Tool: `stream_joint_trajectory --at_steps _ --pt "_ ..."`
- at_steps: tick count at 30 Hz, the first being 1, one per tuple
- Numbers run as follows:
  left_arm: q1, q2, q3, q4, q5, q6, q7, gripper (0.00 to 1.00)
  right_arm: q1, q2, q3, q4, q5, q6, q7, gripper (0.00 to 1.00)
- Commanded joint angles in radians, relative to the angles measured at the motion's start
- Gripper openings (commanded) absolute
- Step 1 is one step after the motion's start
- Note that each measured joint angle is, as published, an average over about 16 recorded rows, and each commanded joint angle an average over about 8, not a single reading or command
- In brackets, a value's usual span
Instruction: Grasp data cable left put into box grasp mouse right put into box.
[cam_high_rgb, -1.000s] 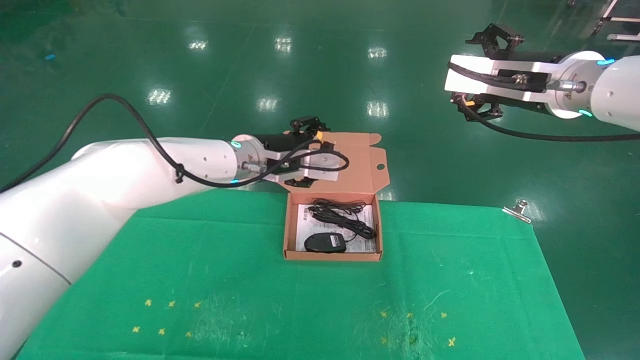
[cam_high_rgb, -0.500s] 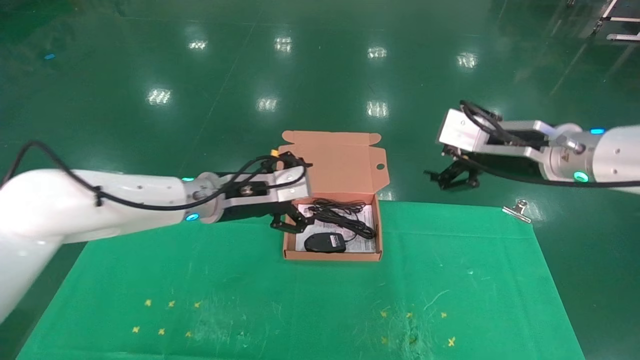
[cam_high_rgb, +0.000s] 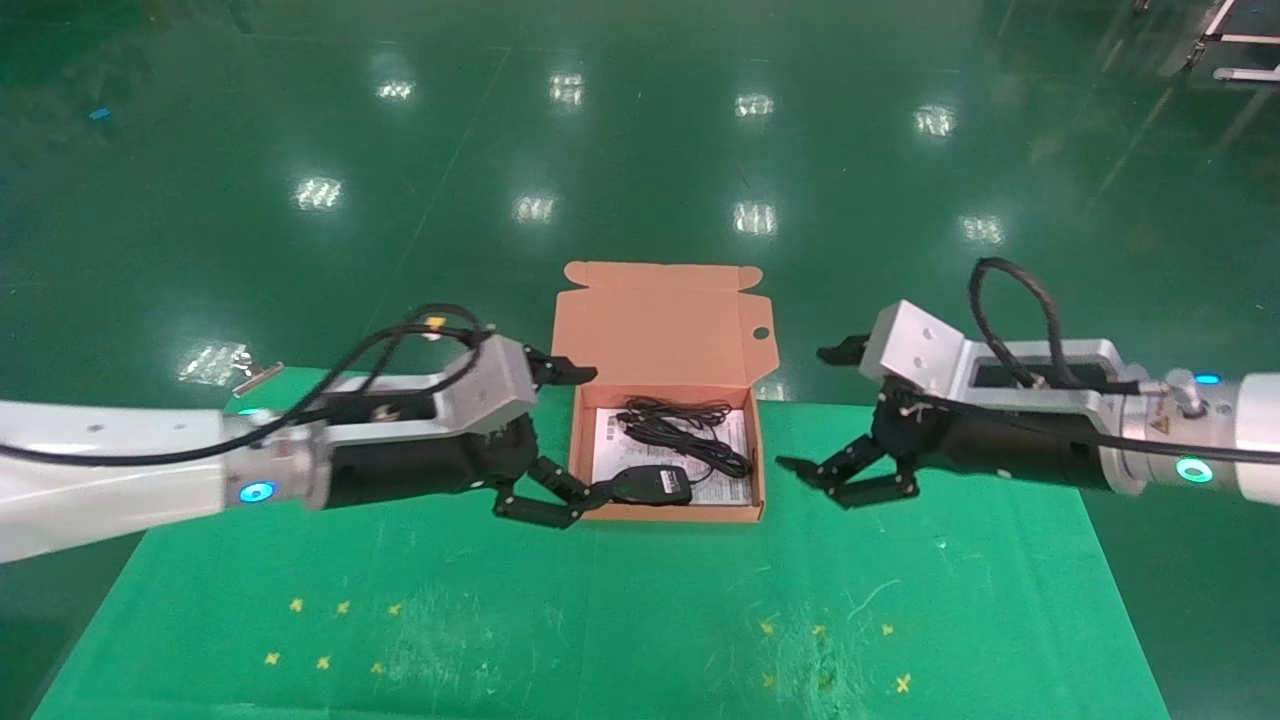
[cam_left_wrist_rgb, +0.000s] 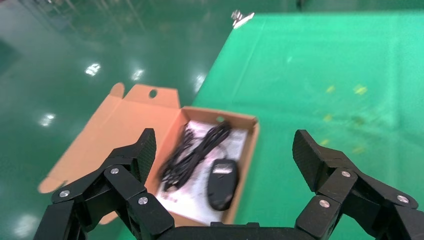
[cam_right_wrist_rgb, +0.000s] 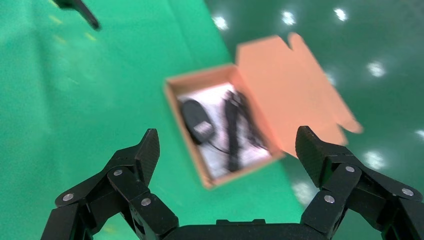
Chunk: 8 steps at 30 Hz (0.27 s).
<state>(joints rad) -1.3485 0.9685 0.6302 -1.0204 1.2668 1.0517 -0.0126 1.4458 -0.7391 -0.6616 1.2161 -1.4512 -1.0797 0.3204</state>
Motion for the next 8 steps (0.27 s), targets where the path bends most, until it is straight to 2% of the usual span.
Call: stream_joint_trajectory --at_steps 1,8 --pt "0.019 -0.024 -0.024 -0.018 -0.037 0.030 -0.012 1.00 -0.024 0.008 0.025 0.004 0.047 -0.027 -0.009 1.00" --pt "0.071 -0.092 -0.091 -0.068 -0.139 0.115 -0.045 1.00 -0.092 0.032 0.095 0.017 0.178 -0.103 -0.033 1.00"
